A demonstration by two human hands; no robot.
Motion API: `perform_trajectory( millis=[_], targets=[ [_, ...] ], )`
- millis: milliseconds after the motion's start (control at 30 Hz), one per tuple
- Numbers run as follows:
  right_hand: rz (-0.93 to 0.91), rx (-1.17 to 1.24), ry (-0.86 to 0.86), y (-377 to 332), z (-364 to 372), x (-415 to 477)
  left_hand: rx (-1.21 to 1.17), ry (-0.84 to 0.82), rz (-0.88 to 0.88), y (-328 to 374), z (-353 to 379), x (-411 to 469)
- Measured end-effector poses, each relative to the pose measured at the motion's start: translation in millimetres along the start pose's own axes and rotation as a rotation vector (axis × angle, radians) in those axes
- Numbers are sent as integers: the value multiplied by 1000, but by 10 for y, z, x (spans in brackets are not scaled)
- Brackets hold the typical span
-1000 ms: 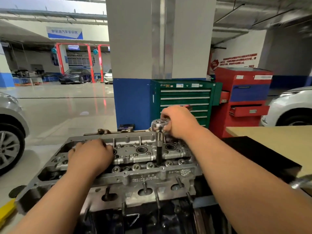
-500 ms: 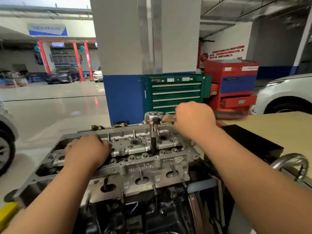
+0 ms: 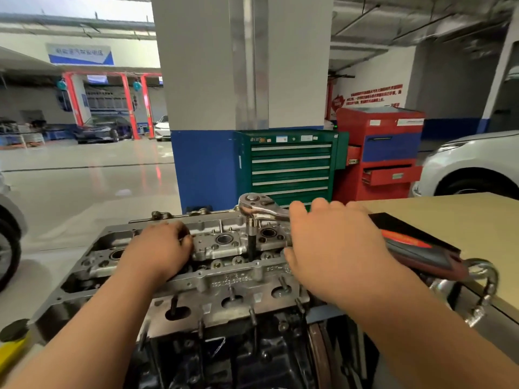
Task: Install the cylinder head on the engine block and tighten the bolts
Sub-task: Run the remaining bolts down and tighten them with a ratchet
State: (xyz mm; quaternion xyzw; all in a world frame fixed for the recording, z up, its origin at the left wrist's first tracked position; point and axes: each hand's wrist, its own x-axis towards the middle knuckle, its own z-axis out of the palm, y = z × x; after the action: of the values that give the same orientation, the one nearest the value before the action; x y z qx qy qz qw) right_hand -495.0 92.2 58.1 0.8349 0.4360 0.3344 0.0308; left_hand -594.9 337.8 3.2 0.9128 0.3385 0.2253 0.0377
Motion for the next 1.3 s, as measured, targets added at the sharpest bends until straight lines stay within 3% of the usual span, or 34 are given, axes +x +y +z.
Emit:
perform_trajectory(
  millis=[167, 333, 467, 567, 667, 800, 967, 1300],
  targets=[
    [203, 101, -164, 143, 227, 563, 6, 1, -6, -19, 16, 10],
    [4, 328, -301, 32, 525, 1266, -16, -3, -12, -5, -15, -19],
    [7, 31, -199, 149, 356, 976, -20, -12, -12, -14, -18, -37],
    [6, -20, -229, 312, 233, 496, 36, 7, -25, 1, -3, -21],
    [-11, -51, -131, 296, 282, 442, 83, 19, -36, 22, 28, 26],
    [83, 86, -129, 235, 512, 865, 120, -30, -77, 11, 61, 99],
    [-52, 417, -62, 133, 784, 1234, 115, -30, -78, 7, 66, 91],
    [-189, 191, -124, 233, 569, 1187, 29, -21, -66, 9, 17, 4]
  ],
)
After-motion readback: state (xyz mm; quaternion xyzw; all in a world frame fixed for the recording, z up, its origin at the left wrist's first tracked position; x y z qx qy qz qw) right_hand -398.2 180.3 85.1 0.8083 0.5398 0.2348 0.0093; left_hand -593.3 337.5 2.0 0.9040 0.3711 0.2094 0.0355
